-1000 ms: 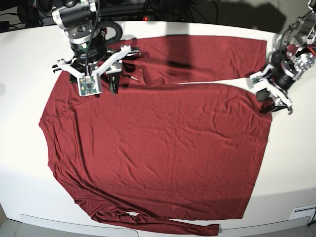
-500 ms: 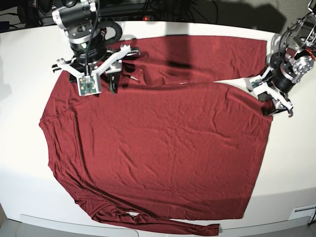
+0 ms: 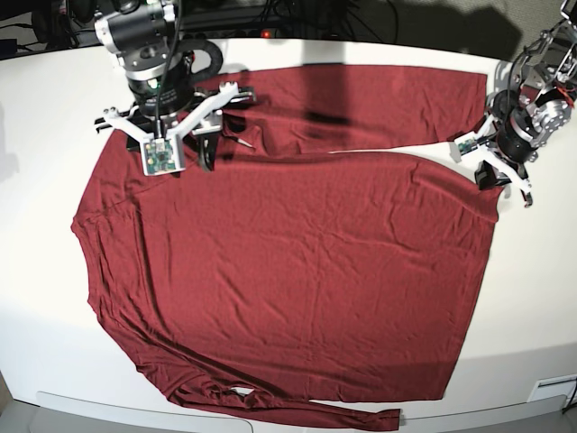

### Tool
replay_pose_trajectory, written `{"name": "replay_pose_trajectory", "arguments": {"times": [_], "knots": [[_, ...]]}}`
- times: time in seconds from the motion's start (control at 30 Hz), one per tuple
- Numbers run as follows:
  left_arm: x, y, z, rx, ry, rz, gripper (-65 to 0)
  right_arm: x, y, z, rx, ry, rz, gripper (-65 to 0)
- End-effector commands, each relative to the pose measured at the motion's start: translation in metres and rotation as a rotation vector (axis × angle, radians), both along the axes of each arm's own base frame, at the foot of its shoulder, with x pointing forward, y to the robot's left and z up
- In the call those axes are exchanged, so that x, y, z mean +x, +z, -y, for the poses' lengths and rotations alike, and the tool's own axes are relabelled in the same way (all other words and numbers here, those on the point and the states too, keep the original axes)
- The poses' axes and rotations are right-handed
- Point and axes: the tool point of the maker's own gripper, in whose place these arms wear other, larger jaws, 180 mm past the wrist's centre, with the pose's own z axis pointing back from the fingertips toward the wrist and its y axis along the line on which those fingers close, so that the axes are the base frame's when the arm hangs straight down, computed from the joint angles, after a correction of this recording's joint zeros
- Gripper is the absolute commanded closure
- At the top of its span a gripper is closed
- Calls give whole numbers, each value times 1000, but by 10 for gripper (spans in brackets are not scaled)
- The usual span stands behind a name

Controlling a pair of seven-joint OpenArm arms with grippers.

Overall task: Fold the T-shirt properly
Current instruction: 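Lower right gripper and pinch the shirt at the shoulder near collar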

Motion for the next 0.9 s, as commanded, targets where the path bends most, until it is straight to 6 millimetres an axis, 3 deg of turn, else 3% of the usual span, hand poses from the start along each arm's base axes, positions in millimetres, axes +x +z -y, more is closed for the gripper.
{"name": "replay_pose_trajectory", "arguments": {"times": [0.0,0.2,0.4,0.57,0.63,0.87], "knots": [[0,2,-7,20,0,-6,0,3,11,4,-29,-6,46,-246],[1,1,-10,34,12,-7,0,5,15,31,-244,-26,63,-246],[1,1,-10,33,11,-7,0,-16,-10,23,-360,228,-71,-247],[1,1,-10,33,11,-7,0,-12,-13,13,-345,290,-15,-358],[1,1,-10,33,11,-7,0,-8,-21,12,-337,303,0,-373],[1,1,-10,33,12,-7,0,7,-77,23,-270,269,-151,-373]]}}
